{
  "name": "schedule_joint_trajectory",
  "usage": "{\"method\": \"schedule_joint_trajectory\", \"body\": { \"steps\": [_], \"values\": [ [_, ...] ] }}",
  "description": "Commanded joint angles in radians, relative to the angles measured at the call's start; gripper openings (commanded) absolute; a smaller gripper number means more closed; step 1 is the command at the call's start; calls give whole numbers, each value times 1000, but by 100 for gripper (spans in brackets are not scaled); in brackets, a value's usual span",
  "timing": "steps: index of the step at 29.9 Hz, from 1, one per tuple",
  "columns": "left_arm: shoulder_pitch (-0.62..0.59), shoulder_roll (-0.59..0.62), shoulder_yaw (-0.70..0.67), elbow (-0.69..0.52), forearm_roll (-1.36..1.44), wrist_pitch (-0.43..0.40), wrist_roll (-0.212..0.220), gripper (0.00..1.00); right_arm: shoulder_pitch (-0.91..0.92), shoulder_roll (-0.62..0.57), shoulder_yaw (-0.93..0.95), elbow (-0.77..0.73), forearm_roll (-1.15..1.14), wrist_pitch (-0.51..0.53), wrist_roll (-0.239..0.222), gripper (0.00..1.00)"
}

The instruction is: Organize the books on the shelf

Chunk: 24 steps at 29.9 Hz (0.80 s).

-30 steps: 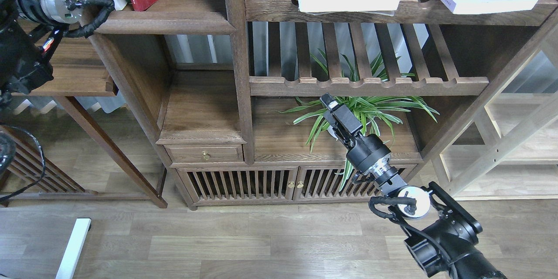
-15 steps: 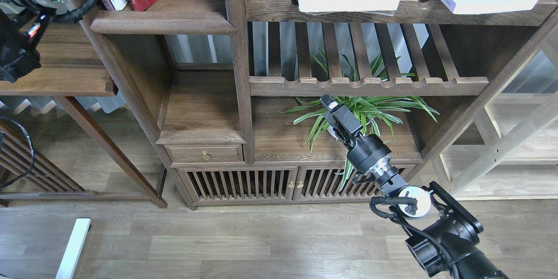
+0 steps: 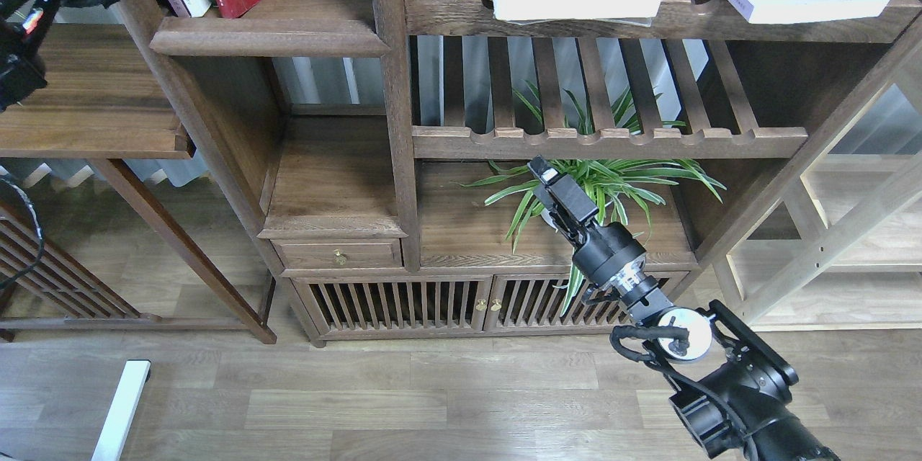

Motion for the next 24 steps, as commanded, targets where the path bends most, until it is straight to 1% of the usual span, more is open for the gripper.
{"method": "schedule_joint_trajectory", "body": {
  "steps": [1, 6, 18, 24],
  "values": [
    [-6, 9, -6, -29, 0, 4, 0, 34, -1, 0, -1, -2, -3, 0, 0, 99],
    [-6, 27, -12, -90, 0, 29, 0, 34, -1, -14, 2, 0, -1, 0, 0, 99],
    [15, 38, -50, -210, -9, 52, 5, 35, -3, -24, 14, 0, -3, 0, 0, 99],
    [29, 73, -53, -268, -12, 50, 0, 36, -4, -96, 16, 2, -6, 0, 0, 99]
  ]
}}
